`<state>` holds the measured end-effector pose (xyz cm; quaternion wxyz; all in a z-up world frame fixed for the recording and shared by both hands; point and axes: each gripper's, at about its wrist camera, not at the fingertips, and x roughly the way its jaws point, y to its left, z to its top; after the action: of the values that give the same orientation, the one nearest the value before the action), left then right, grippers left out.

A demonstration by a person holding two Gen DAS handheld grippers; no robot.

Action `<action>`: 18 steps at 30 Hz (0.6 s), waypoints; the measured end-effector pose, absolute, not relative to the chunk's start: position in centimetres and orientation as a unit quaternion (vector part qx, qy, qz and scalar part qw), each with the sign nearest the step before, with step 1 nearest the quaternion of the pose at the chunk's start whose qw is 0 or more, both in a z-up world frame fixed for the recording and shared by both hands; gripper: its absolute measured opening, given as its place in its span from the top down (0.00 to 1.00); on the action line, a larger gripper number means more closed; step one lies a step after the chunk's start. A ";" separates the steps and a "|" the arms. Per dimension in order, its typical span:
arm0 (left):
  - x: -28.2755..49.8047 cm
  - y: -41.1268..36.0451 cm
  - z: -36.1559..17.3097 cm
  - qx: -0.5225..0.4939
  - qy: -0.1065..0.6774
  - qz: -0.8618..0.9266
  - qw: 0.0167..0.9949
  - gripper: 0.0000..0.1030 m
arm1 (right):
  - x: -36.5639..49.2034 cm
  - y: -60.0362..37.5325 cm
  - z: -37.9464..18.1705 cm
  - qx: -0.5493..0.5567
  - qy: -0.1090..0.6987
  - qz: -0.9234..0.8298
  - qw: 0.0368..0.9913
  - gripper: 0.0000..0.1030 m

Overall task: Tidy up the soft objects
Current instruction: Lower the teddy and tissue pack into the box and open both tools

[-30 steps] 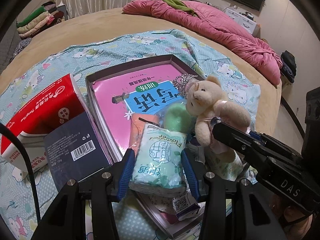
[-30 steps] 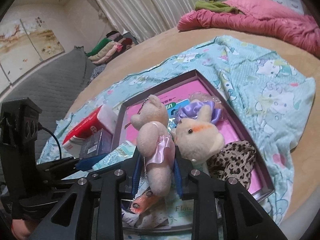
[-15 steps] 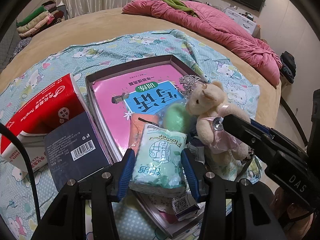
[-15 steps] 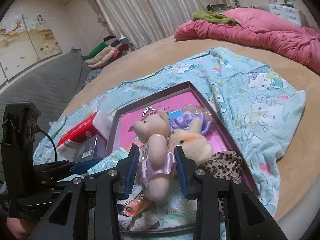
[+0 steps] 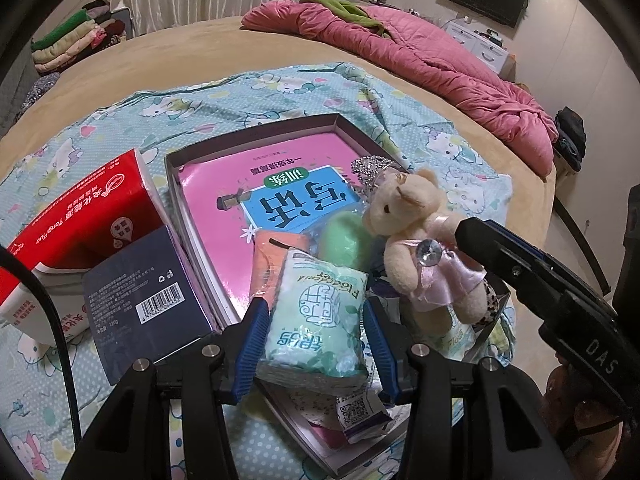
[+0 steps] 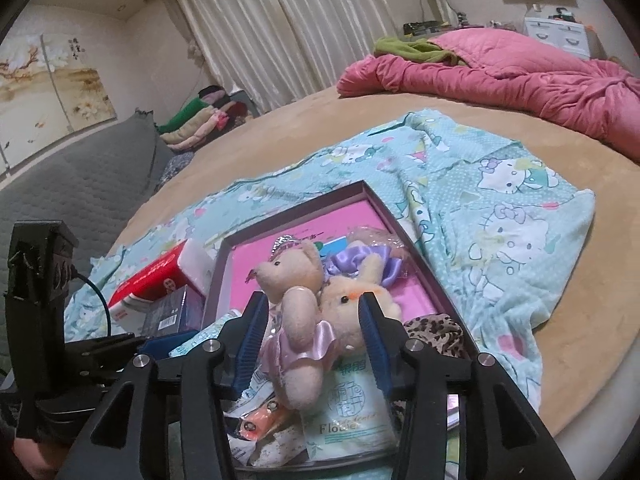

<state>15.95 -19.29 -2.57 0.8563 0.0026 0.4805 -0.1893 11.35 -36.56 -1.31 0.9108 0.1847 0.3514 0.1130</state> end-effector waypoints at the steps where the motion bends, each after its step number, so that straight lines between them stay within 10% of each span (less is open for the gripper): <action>1: 15.9 -19.3 -2.5 0.003 0.481 -0.189 0.856 0.53 | 11.4 -36.6 -1.3 0.184 0.352 0.112 0.911 0.52; 18: 16.0 -19.5 -2.1 0.006 0.481 -0.186 0.857 0.42 | 11.0 -36.8 -0.9 0.155 0.341 0.069 0.925 0.28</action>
<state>15.95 -19.53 -2.15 0.8570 0.0065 0.4807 -0.1855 10.96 -36.83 -0.91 0.9245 0.1555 0.3411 0.0688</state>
